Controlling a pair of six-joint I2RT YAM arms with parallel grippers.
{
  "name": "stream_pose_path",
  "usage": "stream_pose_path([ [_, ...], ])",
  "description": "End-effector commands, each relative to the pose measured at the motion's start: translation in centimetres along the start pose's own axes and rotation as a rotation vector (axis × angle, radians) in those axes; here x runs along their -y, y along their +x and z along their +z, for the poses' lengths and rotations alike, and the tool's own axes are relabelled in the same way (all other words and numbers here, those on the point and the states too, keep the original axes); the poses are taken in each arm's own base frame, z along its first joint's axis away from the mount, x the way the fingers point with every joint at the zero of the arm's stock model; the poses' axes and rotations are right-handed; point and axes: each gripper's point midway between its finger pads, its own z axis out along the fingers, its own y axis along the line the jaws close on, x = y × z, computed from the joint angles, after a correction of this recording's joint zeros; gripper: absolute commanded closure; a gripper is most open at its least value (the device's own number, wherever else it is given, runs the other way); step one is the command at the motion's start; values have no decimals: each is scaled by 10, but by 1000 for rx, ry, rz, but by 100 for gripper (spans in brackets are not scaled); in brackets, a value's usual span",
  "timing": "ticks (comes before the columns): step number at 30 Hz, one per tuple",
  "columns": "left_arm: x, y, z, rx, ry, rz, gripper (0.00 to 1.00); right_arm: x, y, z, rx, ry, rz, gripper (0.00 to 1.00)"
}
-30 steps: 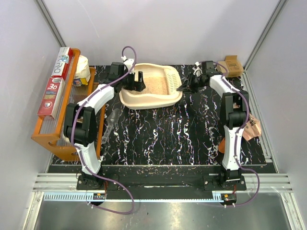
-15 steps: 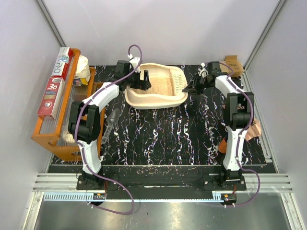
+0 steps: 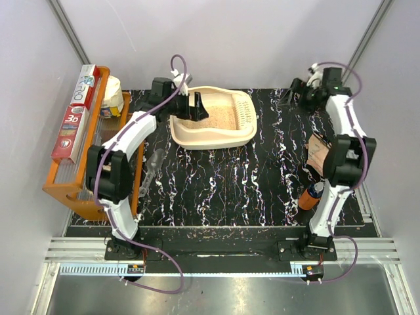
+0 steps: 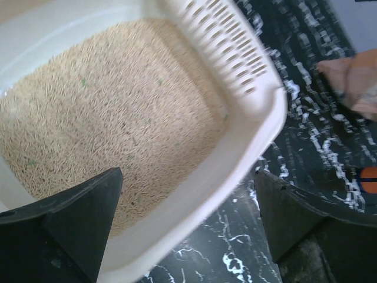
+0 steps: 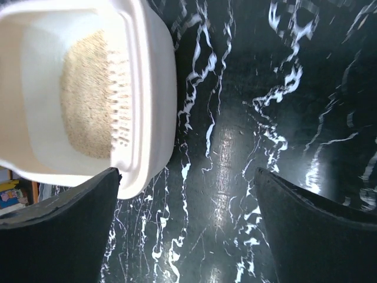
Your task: Fill the litter box with clean litter
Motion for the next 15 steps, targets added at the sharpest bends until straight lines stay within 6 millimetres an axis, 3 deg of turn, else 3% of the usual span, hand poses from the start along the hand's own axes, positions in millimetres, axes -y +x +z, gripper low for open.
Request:
stream_pose_path([
  [1, 55, -65, -56, 186, 126, 84, 1, -81, -45, -116, 217, -45, -361, 0],
  [4, 64, -68, -69, 209, 140, 117, 1, -62, -21, -154, 165, 136, -520, 0],
  [6, 70, -68, -77, 218, 150, 142, 1, -33, -2, -175, 94, 312, -583, 0],
  [9, 74, -68, -84, 224, 153, 158, 1, -11, 34, -205, 14, 450, -637, 1],
  [10, 75, -67, -85, 220, 156, 161, 1, -9, 54, -215, -19, 461, -652, 2],
  [12, 78, -62, -87, 209, 165, 168, 1, 0, 72, -226, -61, 511, -682, 3],
  [13, 78, -61, -87, 207, 169, 169, 1, 5, 90, -232, -108, 525, -677, 3],
  [15, 80, -57, -87, 198, 176, 160, 1, 19, 105, -240, -162, 586, -673, 3],
])
